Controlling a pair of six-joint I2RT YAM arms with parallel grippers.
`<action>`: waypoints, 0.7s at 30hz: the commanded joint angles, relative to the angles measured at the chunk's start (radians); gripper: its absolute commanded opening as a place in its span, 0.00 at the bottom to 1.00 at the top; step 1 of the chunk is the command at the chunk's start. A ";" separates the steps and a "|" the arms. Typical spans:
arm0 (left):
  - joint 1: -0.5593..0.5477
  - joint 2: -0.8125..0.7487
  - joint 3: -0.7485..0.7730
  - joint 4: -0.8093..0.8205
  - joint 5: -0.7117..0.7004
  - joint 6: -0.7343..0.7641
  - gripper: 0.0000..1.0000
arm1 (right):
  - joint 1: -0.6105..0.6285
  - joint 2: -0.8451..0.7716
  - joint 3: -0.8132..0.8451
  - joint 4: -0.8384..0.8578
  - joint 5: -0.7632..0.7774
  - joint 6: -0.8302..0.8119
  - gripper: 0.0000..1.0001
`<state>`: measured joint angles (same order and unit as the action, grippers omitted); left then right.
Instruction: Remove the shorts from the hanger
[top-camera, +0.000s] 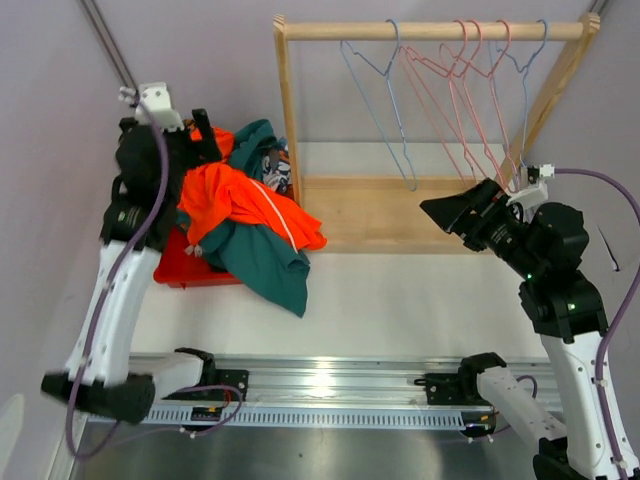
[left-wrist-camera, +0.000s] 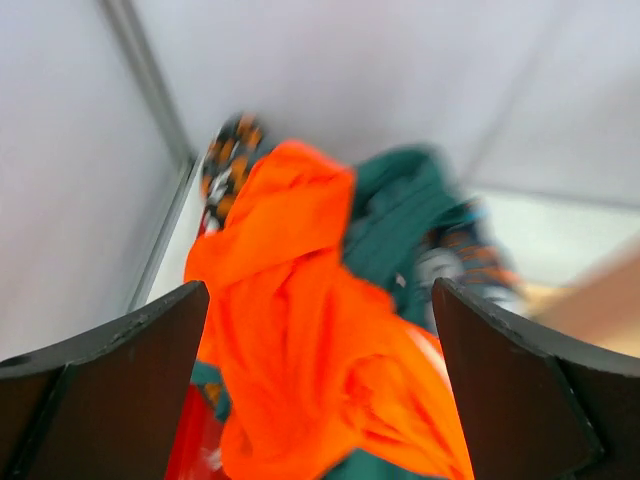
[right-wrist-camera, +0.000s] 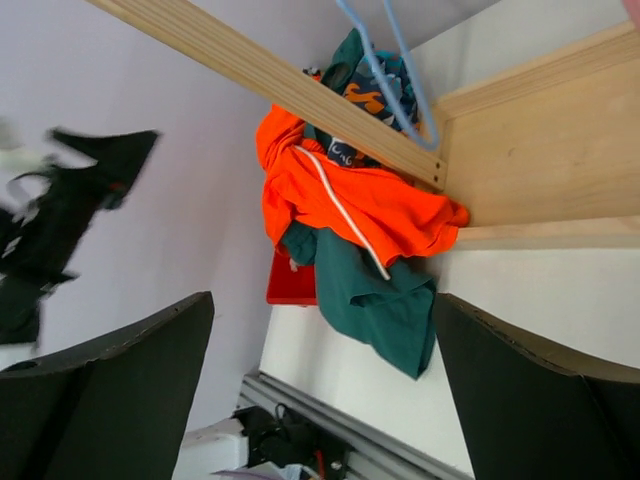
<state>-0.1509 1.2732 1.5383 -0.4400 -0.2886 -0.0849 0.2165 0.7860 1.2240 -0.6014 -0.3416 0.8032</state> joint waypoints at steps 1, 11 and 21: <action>-0.070 -0.228 -0.119 -0.006 -0.029 -0.005 0.99 | -0.003 -0.047 0.014 -0.005 0.055 -0.131 0.99; -0.076 -0.705 -0.657 0.021 0.027 -0.071 0.99 | -0.002 -0.372 -0.199 -0.031 0.315 -0.314 0.99; -0.085 -0.770 -0.921 0.214 -0.153 0.085 0.99 | -0.005 -0.593 -0.354 -0.047 0.429 -0.306 0.99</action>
<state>-0.2302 0.5388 0.6559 -0.3698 -0.3630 -0.0605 0.2138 0.1825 0.8883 -0.6456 0.0517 0.5217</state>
